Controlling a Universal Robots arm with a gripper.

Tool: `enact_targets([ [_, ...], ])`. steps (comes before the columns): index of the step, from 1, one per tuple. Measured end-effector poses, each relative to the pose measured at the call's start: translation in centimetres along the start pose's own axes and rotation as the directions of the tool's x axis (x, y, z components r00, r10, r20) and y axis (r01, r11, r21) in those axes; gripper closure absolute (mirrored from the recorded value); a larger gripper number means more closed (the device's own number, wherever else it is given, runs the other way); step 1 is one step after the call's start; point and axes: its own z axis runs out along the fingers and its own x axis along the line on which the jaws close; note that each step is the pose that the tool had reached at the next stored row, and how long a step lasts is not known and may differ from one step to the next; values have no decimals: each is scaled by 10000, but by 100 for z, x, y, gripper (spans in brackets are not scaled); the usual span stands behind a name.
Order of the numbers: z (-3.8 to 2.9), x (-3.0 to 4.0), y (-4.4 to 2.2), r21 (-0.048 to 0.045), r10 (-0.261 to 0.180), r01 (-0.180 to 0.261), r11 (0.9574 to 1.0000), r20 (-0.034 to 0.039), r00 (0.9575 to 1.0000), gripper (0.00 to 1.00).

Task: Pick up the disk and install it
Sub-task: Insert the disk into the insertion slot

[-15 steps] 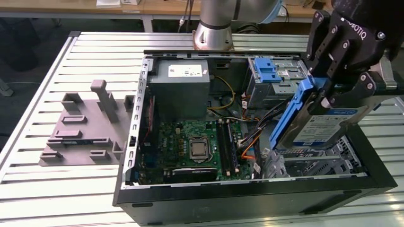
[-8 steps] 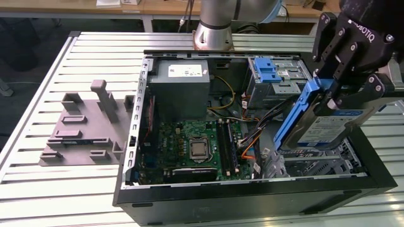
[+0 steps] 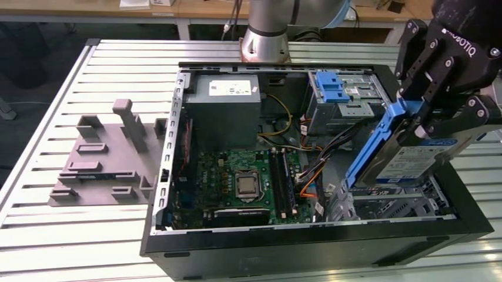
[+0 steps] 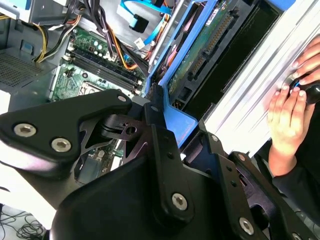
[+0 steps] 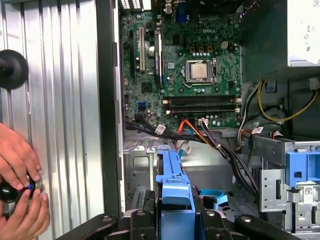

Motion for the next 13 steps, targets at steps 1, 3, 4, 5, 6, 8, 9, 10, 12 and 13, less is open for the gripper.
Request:
enact_targets([
  [1,5,0,-7,0,1,-1,10000,2,10000,64],
  [3,14,-1,-20,0,0,0,10000,0,10000,64],
  [4,21,-1,-26,0,0,0,10000,1,10000,64],
  [5,26,-1,-30,0,1,-1,10000,0,10000,64],
  [6,32,-1,-34,0,0,0,10000,1,10000,64],
  [8,43,0,-37,0,-10,10,10000,2,10000,64],
  [9,47,3,-37,0,-37,37,10000,2,10000,64],
  [10,51,5,-38,0,-73,73,10000,2,10000,64],
  [12,58,12,-38,-1,-111,111,9999,3,9999,64],
  [13,61,13,-38,-1,-120,120,9999,3,9999,64],
])
